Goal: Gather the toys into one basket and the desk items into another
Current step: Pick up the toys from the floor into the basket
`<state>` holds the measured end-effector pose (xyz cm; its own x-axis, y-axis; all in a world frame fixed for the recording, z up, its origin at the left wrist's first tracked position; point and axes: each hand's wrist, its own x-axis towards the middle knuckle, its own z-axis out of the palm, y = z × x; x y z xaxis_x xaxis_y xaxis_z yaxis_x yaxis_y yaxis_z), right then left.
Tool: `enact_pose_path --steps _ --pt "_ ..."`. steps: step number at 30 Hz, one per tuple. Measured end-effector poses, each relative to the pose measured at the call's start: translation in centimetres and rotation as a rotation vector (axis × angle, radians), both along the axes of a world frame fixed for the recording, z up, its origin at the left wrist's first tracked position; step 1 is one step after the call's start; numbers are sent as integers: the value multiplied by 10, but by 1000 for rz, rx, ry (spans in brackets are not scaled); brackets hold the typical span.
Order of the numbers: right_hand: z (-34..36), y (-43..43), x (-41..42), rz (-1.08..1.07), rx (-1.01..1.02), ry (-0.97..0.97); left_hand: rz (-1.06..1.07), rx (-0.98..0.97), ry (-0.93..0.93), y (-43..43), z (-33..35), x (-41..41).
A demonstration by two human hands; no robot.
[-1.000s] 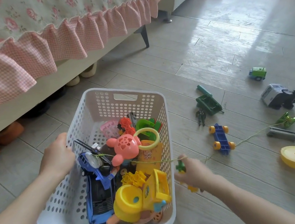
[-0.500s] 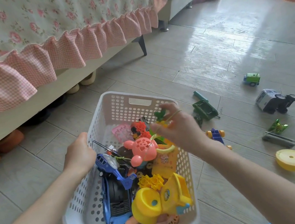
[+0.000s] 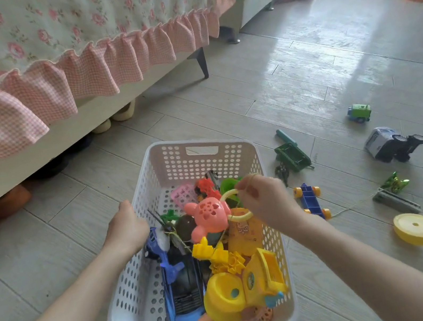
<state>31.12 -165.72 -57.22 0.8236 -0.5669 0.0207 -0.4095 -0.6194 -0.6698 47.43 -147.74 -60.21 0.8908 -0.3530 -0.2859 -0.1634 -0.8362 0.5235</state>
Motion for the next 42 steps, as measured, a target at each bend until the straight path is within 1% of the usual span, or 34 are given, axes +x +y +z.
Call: enact_pose_path --steps 1,2,3,4,5,6,7,8,9,10,11,12,13,14,16,18,20,21,23,25,26,27,29,30,31,32,33,35,37,38,39,40,41,42 --pt "0 -5 -4 -42 0 -46 -23 3 -81 -3 4 -4" --pt "1 -9 -8 -67 -4 -88 -68 -50 -183 -8 10 -11" --pt "2 -13 -11 -75 -15 -124 -136 -154 -271 -15 19 -21" --pt "2 -15 -13 -63 -26 -156 -220 -274 -315 -24 29 -34" --pt "5 -16 -12 -37 -36 -186 -305 -394 -285 -33 42 -47" --pt "9 -15 -12 -9 -32 -206 -381 -481 -154 -44 52 -61" --pt "14 -12 -11 -1 5 -229 -447 -525 53 -54 62 -73" --pt "20 -11 -11 -16 107 -265 -492 -568 261 -64 70 -84" --pt "29 -11 -10 -52 298 -322 -521 -617 406 -71 75 -91" --pt "37 -12 -10 -107 563 -391 -558 -656 437 -76 79 -97" --pt "41 -19 -10 -173 848 -448 -584 -682 376 -78 81 -99" --pt "46 -27 -13 -260 1076 -504 -593 -709 305 -78 81 -97" --pt "48 -37 -16 -371 1220 -549 -602 -711 257 -77 79 -95" --pt "49 -48 -20 -509 1308 -586 -618 -690 238 -74 78 -92" --pt "41 -71 -29 -765 1385 -648 -639 -608 234 -65 73 -85" --pt "26 -88 -34 -919 1339 -668 -629 -498 233 -56 64 -76" --pt "16 -89 -32 -903 1212 -595 -635 -385 235 -51 56 -72" --pt "14 -85 -29 -833 1146 -539 -645 -350 230 -51 54 -72" --pt "20 -62 -23 -591 1002 -410 -631 -350 208 -56 51 -75" --pt "31 -32 -18 -323 844 -294 -500 -436 257 -64 53 -79" --pt "37 -19 -17 -204 730 -244 -402 -497 341 -71 57 -81" --pt "43 -5 -16 -77 622 -181 -302 -555 464 -75 61 -81" --pt "50 19 -15 191 468 -34 -184 -628 755 -81 72 -80" --pt "50 29 -14 302 402 30 -166 -622 874 -81 76 -79" --pt "50 37 -13 372 335 73 -185 -594 953 -81 80 -79" --pt "49 41 -13 404 288 90 -234 -572 975 -79 81 -80" --pt "49 44 -13 414 272 98 -275 -583 956 -77 82 -81" --pt "49 44 -13 433 311 108 -269 -715 858 -76 80 -81" --pt "48 38 -16 442 386 124 -223 -862 712 -75 81 -79" --pt "44 32 -18 409 425 95 -233 -895 610 -75 83 -77" --pt "39 25 -19 331 463 20 -261 -913 514 -76 87 -76" --pt "32 16 -21 206 495 -102 -292 -932 434 -76 90 -76" --pt "23 5 -24 53 494 -246 -319 -952 366 -76 94 -76" --pt "13 -6 -27 -107 442 -354 -343 -969 310 -76 97 -77"
